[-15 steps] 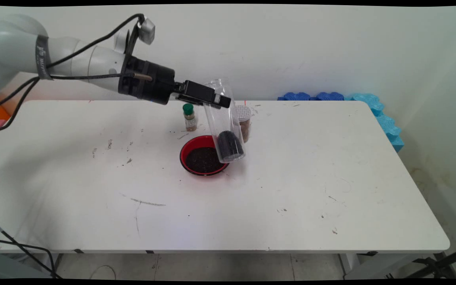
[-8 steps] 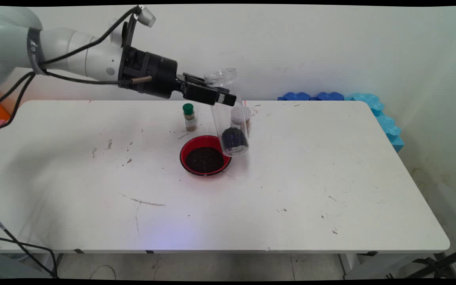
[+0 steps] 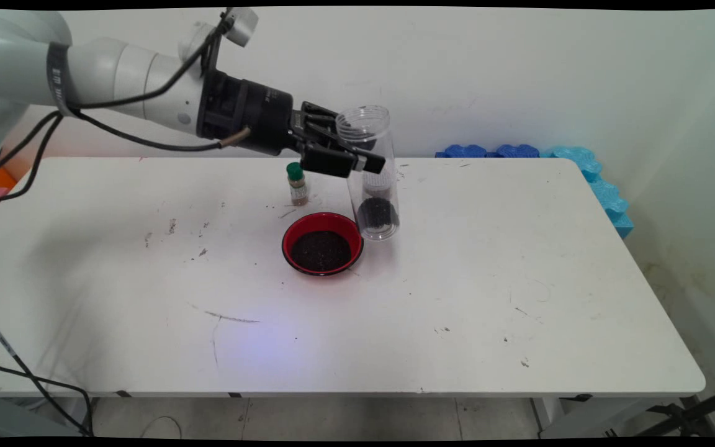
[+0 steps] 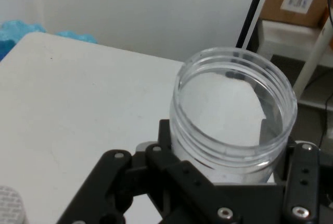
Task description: Pour the black seasoning powder in the red bowl, then place the picked object on the table
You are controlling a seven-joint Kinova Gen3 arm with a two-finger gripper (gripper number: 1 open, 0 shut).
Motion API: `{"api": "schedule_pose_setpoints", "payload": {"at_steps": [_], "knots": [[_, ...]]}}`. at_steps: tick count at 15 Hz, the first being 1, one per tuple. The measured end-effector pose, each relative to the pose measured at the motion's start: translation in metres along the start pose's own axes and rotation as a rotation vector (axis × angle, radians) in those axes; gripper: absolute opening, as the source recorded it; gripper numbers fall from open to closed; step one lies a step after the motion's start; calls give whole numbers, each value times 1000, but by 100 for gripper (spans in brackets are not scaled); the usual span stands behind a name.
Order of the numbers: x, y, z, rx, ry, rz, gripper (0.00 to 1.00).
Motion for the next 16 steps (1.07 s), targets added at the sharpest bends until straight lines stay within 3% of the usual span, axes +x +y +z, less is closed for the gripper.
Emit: {"api": "schedule_pose_setpoints", "payload": {"at_steps": [7, 16], "knots": [[-12, 14, 21, 7, -27, 55, 0], [-59, 26, 53, 5, -64, 81, 0]]}}
